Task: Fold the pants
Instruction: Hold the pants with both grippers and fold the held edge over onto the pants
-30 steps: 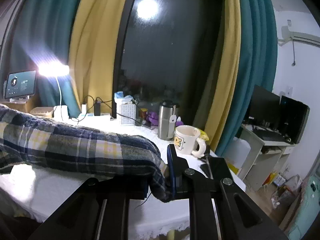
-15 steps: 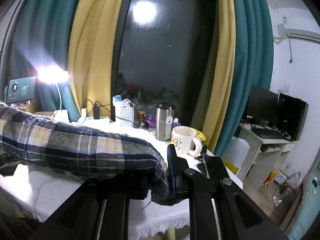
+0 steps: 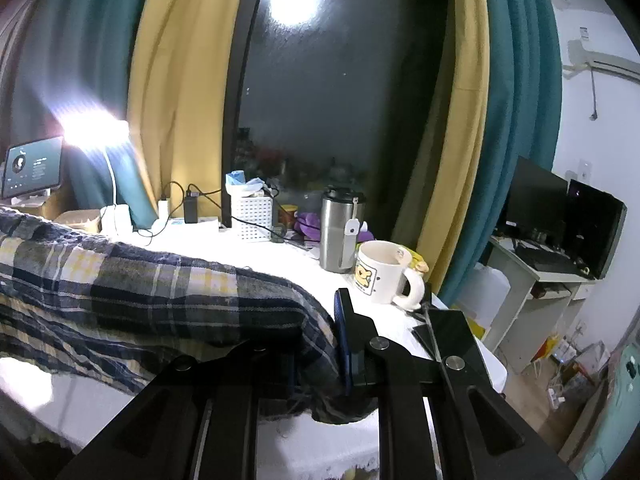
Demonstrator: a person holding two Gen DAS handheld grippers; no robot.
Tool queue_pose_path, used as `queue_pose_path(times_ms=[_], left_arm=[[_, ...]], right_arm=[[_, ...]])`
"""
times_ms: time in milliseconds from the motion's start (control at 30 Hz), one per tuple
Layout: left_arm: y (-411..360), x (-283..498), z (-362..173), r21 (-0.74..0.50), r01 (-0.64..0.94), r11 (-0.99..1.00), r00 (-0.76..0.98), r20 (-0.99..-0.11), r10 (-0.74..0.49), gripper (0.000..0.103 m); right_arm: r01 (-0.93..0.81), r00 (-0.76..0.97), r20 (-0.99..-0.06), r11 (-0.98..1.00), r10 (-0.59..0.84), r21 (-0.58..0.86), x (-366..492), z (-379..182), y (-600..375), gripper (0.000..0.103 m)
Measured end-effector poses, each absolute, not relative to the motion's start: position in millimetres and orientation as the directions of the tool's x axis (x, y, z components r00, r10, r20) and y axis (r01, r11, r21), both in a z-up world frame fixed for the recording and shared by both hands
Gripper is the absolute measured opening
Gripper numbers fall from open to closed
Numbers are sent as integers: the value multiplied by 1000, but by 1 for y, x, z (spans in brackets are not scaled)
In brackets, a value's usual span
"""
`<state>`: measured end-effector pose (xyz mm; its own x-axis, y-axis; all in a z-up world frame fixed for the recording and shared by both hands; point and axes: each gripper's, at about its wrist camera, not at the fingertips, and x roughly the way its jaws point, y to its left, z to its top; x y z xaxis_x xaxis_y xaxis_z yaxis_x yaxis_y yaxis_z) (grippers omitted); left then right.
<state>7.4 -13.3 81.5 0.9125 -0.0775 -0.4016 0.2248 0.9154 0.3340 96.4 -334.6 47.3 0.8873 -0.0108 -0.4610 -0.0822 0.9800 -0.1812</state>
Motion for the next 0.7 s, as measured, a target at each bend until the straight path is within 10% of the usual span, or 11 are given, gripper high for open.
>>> queue_pose_path(times_ms=[700], left_arm=[[22,124,37,266,241,934,832,-551,-58,3]], right_arm=[[-93,813,-581,979,-30,-180,193,13,-318,16]])
